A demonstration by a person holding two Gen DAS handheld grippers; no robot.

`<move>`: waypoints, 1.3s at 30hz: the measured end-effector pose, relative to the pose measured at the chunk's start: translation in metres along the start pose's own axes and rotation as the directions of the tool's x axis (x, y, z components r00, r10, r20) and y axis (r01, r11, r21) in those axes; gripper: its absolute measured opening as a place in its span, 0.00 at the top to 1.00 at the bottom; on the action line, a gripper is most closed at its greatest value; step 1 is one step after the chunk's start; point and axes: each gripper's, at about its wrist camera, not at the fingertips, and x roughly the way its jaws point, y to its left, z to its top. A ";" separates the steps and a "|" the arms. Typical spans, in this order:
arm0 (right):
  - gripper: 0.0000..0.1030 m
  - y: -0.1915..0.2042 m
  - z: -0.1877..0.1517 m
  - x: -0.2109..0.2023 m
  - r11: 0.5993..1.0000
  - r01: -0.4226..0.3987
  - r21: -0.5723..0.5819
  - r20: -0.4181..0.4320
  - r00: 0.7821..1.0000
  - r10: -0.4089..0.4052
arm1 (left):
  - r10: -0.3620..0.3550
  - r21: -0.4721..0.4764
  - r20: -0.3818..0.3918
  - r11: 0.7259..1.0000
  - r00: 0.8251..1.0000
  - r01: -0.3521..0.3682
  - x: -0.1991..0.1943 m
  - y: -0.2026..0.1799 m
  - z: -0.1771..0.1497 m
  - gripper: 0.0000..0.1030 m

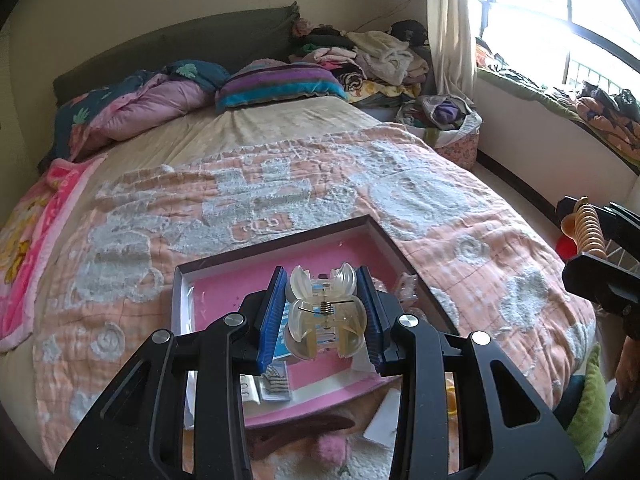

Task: Organize jewelry
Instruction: 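Carry the claw clip and coiled hair tie over the grey box, then lower the claw clip and hair tie into the box and open both tools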

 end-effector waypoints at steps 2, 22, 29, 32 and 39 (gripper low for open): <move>0.30 0.000 -0.002 0.010 1.000 -0.002 0.008 -0.025 1.000 0.002 | 0.001 -0.006 -0.007 1.000 1.000 -0.002 0.005 0.003 -0.003 0.74; 0.30 -0.005 -0.047 0.103 0.999 0.037 -0.013 -0.233 0.972 -0.039 | 0.015 -0.037 -0.140 0.999 0.990 -0.020 0.067 0.031 -0.042 0.74; 0.30 -0.002 -0.063 0.122 0.999 0.035 -0.027 -0.283 0.958 -0.042 | -0.020 -0.045 -0.166 0.999 0.986 0.012 0.085 0.026 -0.047 0.74; 0.29 -0.004 -0.069 0.127 0.999 0.044 -0.020 -0.296 0.954 -0.048 | -0.028 -0.039 -0.175 0.999 0.984 0.021 0.092 0.022 -0.048 0.74; 0.28 -0.002 -0.076 0.135 0.998 0.049 -0.034 -0.310 0.949 -0.057 | -0.040 -0.033 -0.178 0.999 0.983 0.035 0.098 0.014 -0.047 0.74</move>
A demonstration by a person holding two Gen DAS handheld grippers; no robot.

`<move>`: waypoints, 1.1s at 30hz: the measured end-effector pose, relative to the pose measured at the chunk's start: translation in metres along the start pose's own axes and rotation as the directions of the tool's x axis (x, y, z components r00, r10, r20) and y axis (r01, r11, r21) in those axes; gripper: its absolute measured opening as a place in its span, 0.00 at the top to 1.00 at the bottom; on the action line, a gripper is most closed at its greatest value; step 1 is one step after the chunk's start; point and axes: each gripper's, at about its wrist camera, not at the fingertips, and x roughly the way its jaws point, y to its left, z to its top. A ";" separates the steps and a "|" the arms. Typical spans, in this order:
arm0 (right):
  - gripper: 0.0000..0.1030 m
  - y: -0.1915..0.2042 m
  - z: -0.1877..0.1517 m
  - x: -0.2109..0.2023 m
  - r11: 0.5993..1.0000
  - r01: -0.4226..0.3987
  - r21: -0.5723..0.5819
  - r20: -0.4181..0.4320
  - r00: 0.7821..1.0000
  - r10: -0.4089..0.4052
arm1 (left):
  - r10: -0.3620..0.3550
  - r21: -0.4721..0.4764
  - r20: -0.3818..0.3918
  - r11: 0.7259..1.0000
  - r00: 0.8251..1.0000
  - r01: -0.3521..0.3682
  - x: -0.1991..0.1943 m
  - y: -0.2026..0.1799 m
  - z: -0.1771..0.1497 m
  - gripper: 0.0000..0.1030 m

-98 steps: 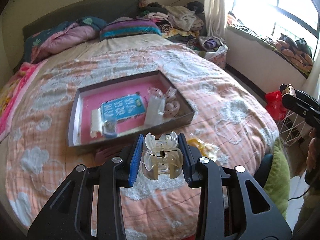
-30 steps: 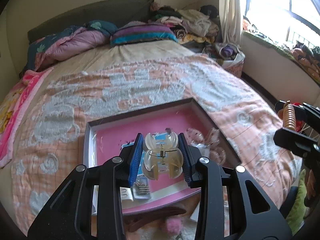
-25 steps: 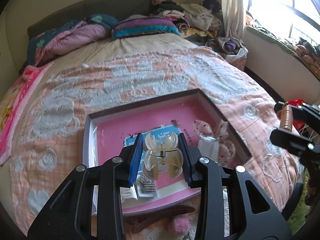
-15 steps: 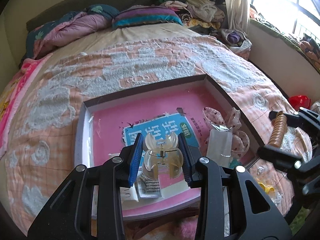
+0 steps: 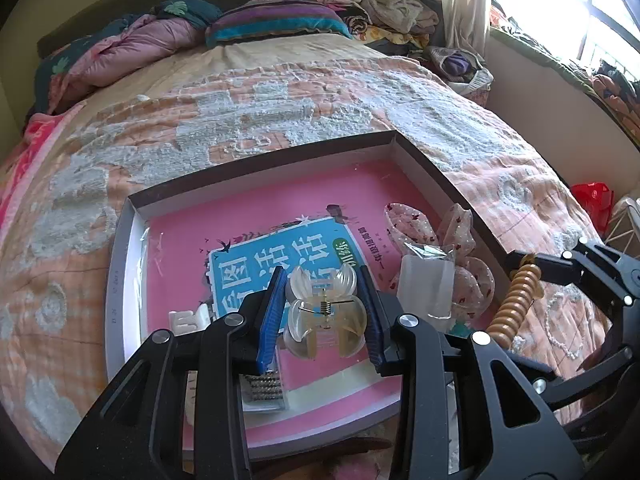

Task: Organize jewelry
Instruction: 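Lower the claw clip and hair tie into the box and open both tools, then withdraw both open tools back toward the remaining items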

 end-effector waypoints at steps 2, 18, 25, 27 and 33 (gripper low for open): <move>0.28 0.001 -0.001 0.002 1.000 -0.004 -0.003 -0.005 1.000 0.004 | 0.000 -0.001 0.000 1.000 1.000 0.000 0.000 -0.001 0.000 0.74; 0.11 -0.017 -0.015 -0.051 0.998 0.024 0.056 0.079 0.996 -0.029 | 0.004 0.006 -0.007 1.000 1.000 -0.004 -0.004 -0.016 -0.001 0.61; 0.06 -0.023 -0.021 -0.102 0.995 0.032 0.094 0.161 0.986 -0.047 | 0.016 0.010 0.032 1.000 0.999 -0.017 -0.034 -0.026 0.004 0.44; 0.06 -0.022 -0.022 -0.116 0.995 0.034 0.095 0.184 0.981 -0.051 | 0.018 0.006 0.053 1.000 0.998 -0.019 -0.047 -0.029 0.005 0.39; 0.05 -0.017 -0.026 -0.153 0.994 0.034 0.102 0.246 0.967 -0.058 | 0.022 0.004 0.106 1.000 0.994 -0.022 -0.083 -0.036 0.008 0.27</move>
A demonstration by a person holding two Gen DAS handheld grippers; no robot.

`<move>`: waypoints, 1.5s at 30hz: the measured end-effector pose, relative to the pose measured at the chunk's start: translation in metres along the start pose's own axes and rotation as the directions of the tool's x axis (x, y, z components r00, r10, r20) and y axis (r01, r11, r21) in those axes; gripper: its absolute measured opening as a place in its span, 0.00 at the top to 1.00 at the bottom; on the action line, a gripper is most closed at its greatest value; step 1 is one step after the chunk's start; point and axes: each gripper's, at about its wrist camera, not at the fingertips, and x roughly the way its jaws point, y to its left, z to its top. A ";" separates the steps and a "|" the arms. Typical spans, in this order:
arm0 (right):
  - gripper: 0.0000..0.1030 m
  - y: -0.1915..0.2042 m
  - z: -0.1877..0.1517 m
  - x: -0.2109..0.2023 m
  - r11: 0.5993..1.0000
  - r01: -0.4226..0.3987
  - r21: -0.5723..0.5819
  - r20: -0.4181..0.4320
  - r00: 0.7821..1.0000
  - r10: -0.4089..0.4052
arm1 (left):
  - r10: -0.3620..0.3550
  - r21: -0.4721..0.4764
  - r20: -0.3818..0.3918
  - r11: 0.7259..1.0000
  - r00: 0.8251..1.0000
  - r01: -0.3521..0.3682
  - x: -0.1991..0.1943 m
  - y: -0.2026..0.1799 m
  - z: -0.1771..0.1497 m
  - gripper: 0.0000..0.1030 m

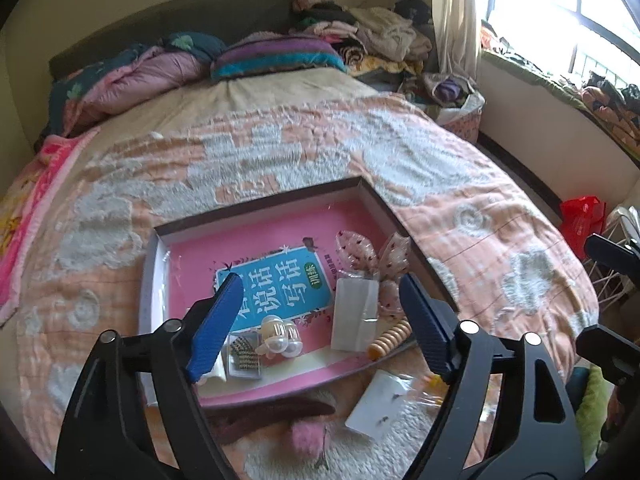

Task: Organize jewelry
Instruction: 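Withdraw both open tools back toward the remaining items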

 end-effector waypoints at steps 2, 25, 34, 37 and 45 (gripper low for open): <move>0.05 0.000 0.001 -0.008 1.000 -0.003 0.006 0.014 1.000 0.003 | -0.002 -0.002 0.015 1.000 1.000 0.002 -0.010 -0.002 0.001 0.20; 0.04 0.018 -0.003 -0.137 0.998 0.068 -0.003 0.221 0.973 -0.066 | -0.030 0.013 0.147 1.000 0.989 0.029 -0.121 -0.043 -0.025 0.09; 0.04 0.022 -0.011 -0.152 0.998 0.064 -0.008 0.230 0.971 -0.061 | -0.020 0.022 0.160 1.000 0.987 0.016 -0.139 -0.047 -0.039 0.09; 0.04 0.026 -0.014 -0.153 0.998 0.065 -0.012 0.226 0.972 -0.061 | -0.015 0.010 0.156 1.000 0.988 0.013 -0.142 -0.041 -0.046 0.09; 0.04 0.042 -0.018 -0.151 0.998 0.040 -0.051 0.220 0.975 -0.028 | 0.022 -0.007 0.155 1.000 0.988 -0.021 -0.153 -0.027 -0.062 0.09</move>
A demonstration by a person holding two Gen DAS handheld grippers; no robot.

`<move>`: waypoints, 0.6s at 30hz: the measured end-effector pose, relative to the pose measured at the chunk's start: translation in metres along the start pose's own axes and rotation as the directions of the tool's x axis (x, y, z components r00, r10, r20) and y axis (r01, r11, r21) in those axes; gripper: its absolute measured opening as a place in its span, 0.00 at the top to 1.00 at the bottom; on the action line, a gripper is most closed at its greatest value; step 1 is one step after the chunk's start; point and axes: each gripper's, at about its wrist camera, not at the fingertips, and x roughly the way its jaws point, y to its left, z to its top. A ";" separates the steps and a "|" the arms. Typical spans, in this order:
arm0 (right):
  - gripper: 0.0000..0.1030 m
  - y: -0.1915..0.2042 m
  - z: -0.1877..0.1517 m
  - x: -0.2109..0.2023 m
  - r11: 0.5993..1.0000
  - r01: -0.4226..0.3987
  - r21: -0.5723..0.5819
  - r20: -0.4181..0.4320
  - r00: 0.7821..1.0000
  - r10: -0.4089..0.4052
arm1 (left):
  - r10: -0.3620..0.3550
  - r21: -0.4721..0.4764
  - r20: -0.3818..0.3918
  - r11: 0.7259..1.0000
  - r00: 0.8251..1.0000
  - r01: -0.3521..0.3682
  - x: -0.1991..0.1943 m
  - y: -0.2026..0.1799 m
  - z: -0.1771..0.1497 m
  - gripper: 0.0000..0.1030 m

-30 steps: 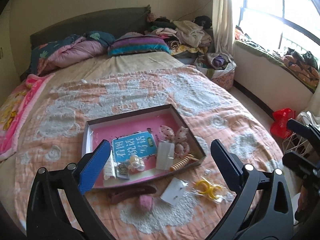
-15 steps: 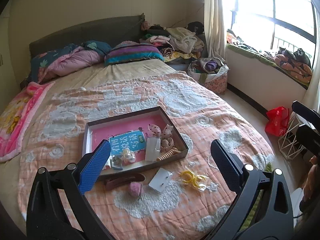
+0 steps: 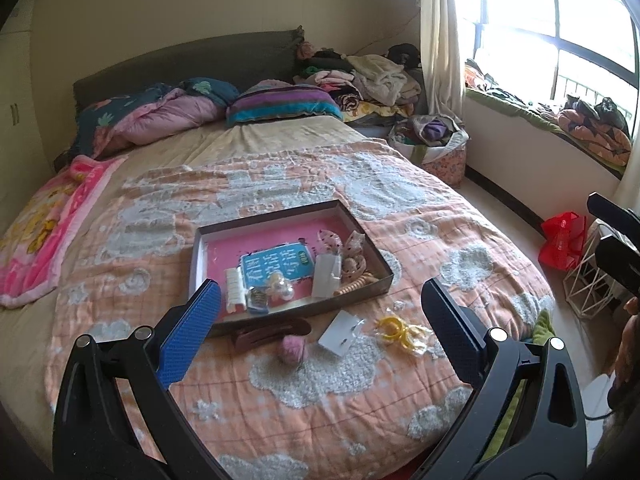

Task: Organize jewelry
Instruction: 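Withdraw both open tools back toward the remaining items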

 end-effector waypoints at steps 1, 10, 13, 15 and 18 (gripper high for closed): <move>0.04 0.002 -0.001 0.000 1.000 -0.006 -0.001 -0.002 1.000 0.006 | 0.000 0.000 -0.001 1.000 1.000 0.000 0.000 0.001 -0.002 0.09; 0.04 0.013 -0.020 0.019 0.998 -0.051 -0.022 -0.074 0.996 0.049 | 0.031 -0.009 -0.038 0.999 0.999 -0.031 0.003 0.012 -0.020 0.09; 0.04 0.015 -0.030 0.028 0.998 -0.062 -0.023 -0.108 0.992 0.059 | 0.044 -0.021 -0.055 0.999 0.998 -0.046 0.006 0.020 -0.028 0.09; 0.04 0.017 -0.037 0.036 0.997 -0.072 -0.020 -0.134 0.989 0.069 | 0.051 -0.023 -0.068 0.998 0.996 -0.053 0.009 0.022 -0.034 0.09; 0.04 0.018 -0.046 0.046 0.996 -0.090 -0.017 -0.170 0.982 0.086 | 0.051 -0.021 -0.098 0.998 0.994 -0.053 0.015 0.025 -0.044 0.09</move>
